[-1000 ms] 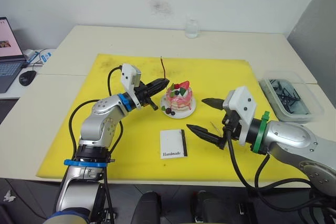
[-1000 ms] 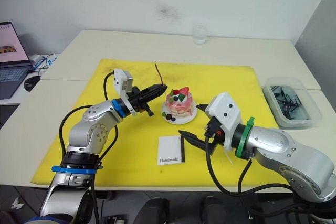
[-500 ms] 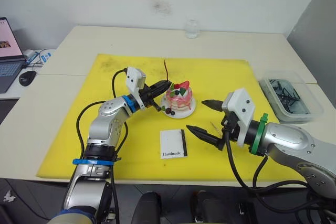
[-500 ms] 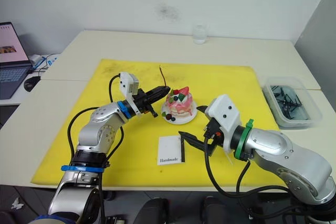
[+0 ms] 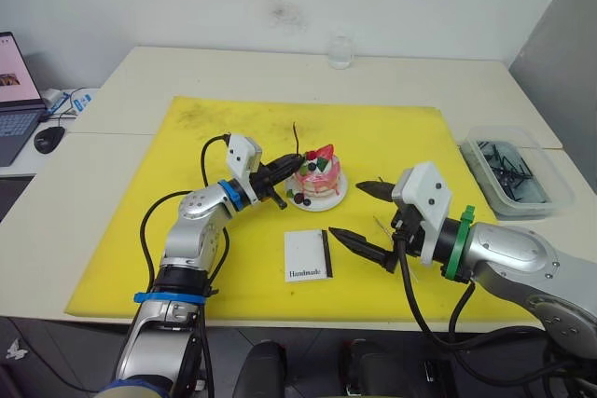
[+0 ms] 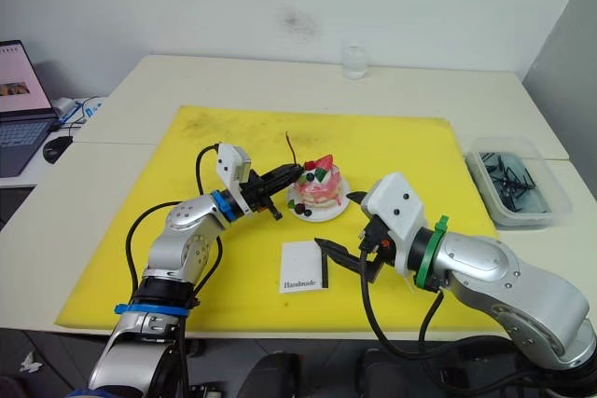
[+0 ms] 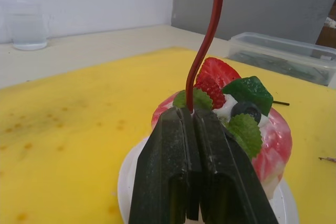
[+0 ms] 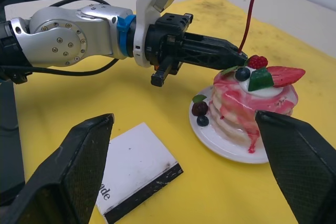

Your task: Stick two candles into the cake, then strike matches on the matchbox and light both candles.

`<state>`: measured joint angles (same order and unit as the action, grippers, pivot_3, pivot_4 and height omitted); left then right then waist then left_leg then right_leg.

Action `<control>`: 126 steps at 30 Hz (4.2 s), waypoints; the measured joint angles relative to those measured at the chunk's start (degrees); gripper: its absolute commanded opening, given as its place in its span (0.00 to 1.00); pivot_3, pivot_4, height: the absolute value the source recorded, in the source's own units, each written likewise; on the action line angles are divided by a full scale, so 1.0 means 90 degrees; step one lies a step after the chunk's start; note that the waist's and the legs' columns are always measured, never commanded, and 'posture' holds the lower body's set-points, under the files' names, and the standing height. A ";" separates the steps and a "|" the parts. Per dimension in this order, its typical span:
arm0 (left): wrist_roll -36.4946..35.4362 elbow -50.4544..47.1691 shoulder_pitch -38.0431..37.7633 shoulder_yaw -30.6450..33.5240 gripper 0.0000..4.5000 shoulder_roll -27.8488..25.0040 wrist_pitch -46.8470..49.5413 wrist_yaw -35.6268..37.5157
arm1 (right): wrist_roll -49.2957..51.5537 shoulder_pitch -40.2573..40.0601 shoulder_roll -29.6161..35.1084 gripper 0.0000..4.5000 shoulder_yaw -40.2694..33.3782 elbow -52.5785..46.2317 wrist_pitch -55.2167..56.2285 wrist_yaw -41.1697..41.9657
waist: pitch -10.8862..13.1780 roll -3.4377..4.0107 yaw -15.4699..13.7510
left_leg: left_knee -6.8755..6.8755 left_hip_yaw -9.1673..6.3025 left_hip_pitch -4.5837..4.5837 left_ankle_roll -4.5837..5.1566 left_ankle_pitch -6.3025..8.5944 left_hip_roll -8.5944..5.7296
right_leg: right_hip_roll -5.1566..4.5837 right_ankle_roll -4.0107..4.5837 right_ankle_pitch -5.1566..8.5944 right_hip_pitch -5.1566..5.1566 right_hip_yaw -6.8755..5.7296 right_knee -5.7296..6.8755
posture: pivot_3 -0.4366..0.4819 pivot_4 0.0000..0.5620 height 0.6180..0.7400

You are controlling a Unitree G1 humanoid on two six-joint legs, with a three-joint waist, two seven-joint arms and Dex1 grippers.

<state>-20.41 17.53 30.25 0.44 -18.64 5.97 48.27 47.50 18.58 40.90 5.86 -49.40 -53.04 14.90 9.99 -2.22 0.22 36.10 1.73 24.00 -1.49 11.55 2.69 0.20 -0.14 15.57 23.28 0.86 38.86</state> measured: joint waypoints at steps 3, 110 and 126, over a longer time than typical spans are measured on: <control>0.0026 -0.0001 -0.0065 -0.0013 0.00 0.0016 -0.0055 0.0003 | -0.0062 -0.0017 -0.0016 0.99 0.0000 0.0000 -0.0002 0.0001 | 0.0000 0.0000 0.0001 | 0.0000 -0.0001 -0.0004 0.0000 0.0000 0.0000 | 0.0000 0.0000 0.0000 -0.0004 -0.0002 0.0002 | 0.48 0.27 1.00; -0.2200 -0.5829 -0.2322 -0.0635 1.00 -0.3068 0.3207 0.1676 | -0.2030 -0.5152 0.1028 0.01 -0.4038 0.0613 0.0806 0.3310 | 0.0002 0.0001 0.0010 | -0.0005 0.0000 -0.0019 -0.0001 0.0001 -0.0002 | -0.0036 0.0030 0.0027 -0.0009 -0.0003 -0.0003 | 0.48 0.27 1.00; -0.2219 -0.5914 -0.2350 -0.0641 1.00 -0.3048 0.3220 0.1595 | -0.2433 -0.5180 0.1385 0.01 -0.4069 0.2290 0.1596 0.4289 | 0.0002 0.0001 0.0003 | -0.0005 -0.0004 -0.0018 -0.0001 0.0001 -0.0004 | -0.0033 0.0019 0.0020 -0.0009 -0.0004 0.0000 | 0.48 0.27 1.00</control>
<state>-40.37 -35.69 9.10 -5.33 -46.07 34.95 62.63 25.60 -28.04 53.37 -30.76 -28.79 -38.68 53.51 10.00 -2.21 0.24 36.05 1.69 23.84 -1.51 11.56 2.66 -0.10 0.03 15.75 23.20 0.82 38.86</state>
